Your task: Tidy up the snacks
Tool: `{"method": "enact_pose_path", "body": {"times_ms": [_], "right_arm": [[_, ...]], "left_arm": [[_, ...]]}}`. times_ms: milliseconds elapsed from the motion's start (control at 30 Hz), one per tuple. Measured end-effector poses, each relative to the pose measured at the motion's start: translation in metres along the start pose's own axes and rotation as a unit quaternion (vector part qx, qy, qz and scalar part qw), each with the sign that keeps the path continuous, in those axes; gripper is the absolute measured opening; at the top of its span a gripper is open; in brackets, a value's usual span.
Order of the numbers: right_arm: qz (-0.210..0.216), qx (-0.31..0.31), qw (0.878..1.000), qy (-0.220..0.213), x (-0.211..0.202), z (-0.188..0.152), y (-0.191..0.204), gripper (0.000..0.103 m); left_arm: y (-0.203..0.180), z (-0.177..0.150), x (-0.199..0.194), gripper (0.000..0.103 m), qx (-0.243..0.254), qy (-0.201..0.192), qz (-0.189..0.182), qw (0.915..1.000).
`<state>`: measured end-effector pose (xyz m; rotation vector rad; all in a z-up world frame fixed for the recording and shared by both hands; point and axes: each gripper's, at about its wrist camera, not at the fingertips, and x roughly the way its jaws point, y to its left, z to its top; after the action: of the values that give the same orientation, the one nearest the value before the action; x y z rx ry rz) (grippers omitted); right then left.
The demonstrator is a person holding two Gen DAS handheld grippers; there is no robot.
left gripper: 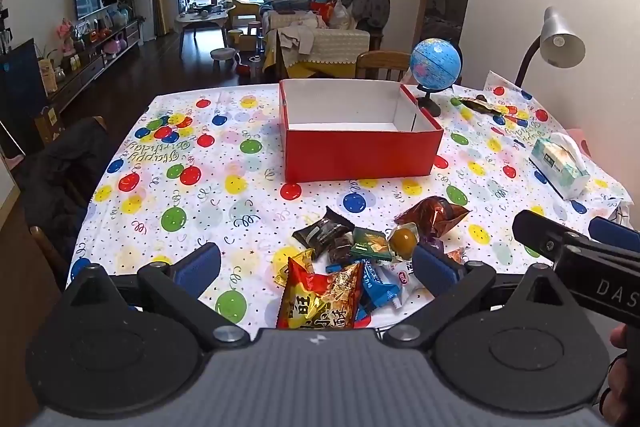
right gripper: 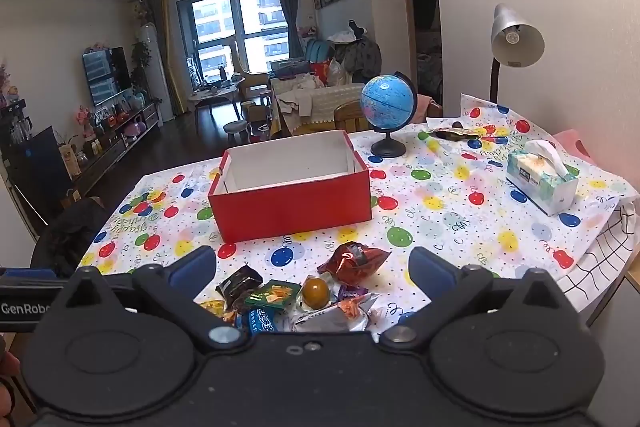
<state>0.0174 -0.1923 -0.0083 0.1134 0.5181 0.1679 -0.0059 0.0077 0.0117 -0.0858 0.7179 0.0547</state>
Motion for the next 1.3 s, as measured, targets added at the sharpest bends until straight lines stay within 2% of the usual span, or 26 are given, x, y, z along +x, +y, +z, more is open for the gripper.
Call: {"method": "enact_pose_path", "body": {"times_ms": [167,1000,1300], "right_arm": [[0.002,-0.007,1.000,-0.005,-0.009,0.003,0.009,0.103],[-0.003,-0.023,1.000,-0.016,-0.014,-0.003,0.022,0.103],[-0.013,-0.006,1.000,-0.014,-0.017,-0.006,0.014,0.101]], "left_arm": [[0.000,-0.008,-0.003,0.103,-0.001,-0.005,0.002,1.0000],[0.007,-0.010,-0.007,0.103,-0.002,-0.010,0.013,0.9999],[0.003,-0.010,-0.019,0.103,-0.004,-0.034,0.008,0.9994]]}}
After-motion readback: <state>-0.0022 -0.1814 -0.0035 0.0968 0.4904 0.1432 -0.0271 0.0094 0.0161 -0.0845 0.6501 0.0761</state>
